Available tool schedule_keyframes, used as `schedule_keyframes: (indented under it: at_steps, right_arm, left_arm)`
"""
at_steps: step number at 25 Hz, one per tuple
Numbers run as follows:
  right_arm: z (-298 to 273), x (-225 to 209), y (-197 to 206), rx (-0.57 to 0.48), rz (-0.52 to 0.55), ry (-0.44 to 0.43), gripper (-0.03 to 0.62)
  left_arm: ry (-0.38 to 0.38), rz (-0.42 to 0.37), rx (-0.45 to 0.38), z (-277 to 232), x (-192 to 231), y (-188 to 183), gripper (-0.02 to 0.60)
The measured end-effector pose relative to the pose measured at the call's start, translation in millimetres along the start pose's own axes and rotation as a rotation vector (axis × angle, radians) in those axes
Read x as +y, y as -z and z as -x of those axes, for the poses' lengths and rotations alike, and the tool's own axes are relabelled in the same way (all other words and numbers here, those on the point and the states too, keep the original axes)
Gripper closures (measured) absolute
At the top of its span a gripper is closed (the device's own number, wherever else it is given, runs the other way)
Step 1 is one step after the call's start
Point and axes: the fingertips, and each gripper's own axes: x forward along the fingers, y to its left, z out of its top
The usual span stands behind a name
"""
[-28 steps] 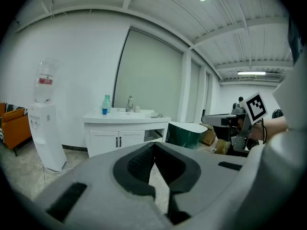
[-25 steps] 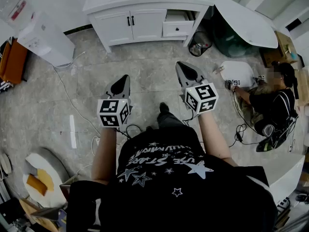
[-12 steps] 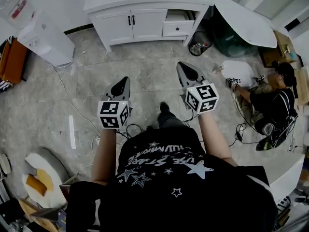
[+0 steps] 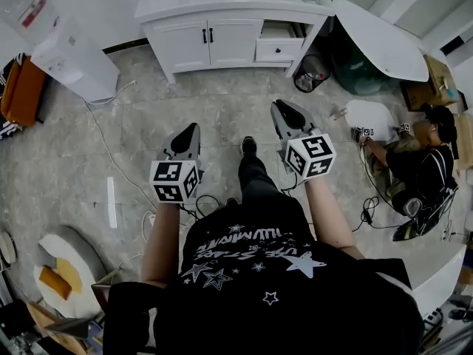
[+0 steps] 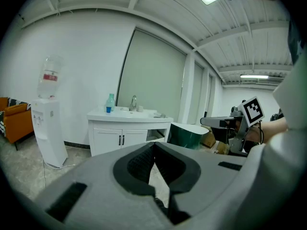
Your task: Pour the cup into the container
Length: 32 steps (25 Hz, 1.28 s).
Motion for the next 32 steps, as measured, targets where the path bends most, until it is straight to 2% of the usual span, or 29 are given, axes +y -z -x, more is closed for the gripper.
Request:
schedule_keyframes:
  at_steps: [6, 8, 10, 17, 21, 32]
  right_arm:
    - [-45, -19, 2, 0.007, -0.013, -0.028, 0.441]
    - [-64, -29, -1, 0.008, -0.015, -0.038, 0.377]
    - [-84, -40, -4, 0.008, -0.019, -0.052, 0.346]
    - [-164, -87, -20, 0.022, -0.051, -0.089, 0.172]
    - [-208, -115, -30, 0.038, -0.054, -0.125, 0.151]
    - [-310, -198, -50, 0.046, -0.05, -0.191, 0.15]
  left_arm:
    - [-0.023, 0.002, 0.01, -29, 23, -7, 0.571]
    - [-0.036, 0.006, 0.011, -44, 34, -13, 0.571]
    - [-0.05, 0.007, 0.01, -59, 44, -20, 0.571]
    - [-0.105, 0.015, 0.015, -119, 79, -49, 0.571]
    - [-0.136, 0.025, 0.028, -159, 97, -65, 0.571]
    - [-0.206, 0.032, 0.014, -266, 138, -105, 0.571]
